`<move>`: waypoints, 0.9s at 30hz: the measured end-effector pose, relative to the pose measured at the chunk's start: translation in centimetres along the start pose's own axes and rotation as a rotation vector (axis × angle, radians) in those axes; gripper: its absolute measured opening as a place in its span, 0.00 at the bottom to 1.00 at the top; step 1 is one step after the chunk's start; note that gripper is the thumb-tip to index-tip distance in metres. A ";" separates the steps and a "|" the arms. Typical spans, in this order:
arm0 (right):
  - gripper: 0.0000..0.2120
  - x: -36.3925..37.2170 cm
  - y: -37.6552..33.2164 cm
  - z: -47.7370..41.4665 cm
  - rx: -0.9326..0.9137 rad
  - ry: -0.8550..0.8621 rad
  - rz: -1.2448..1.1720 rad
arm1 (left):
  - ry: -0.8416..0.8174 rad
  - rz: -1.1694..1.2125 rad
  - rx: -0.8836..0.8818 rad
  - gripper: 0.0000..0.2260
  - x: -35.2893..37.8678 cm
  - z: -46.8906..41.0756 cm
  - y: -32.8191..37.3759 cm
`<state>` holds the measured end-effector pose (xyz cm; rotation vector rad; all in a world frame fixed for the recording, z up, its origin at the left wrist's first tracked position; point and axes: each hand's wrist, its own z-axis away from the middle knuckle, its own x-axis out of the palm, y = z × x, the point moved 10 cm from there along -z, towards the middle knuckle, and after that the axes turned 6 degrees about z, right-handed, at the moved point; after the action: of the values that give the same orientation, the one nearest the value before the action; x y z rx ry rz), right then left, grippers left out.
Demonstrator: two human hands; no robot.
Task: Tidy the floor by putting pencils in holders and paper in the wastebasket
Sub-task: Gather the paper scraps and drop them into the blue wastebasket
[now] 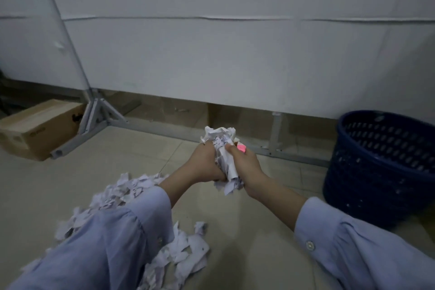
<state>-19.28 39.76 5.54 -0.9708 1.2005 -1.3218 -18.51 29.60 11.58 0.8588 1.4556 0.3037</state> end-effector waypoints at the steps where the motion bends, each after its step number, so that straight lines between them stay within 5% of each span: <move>1: 0.12 -1.4 -0.6 -0.1 -0.009 0.006 -0.001 | -0.009 0.004 0.018 0.10 0.4 -0.6 1.4; 8: 0.03 -12.3 -4.8 -1.0 -0.091 0.113 -0.058 | -0.028 0.001 0.131 0.11 3.9 -5.4 11.1; 21: 0.05 -35.5 -7.1 -2.0 -0.144 0.361 -0.099 | -0.035 0.086 0.435 0.16 15.9 -13.4 29.4; 27: 0.06 -41.8 -4.8 -3.3 -0.093 0.421 -0.128 | -0.100 0.076 0.404 0.18 22.3 -16.8 31.9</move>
<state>-18.47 81.28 13.09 -0.8696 1.5483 -1.6382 -21.23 71.37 18.21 1.2384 1.4137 0.0194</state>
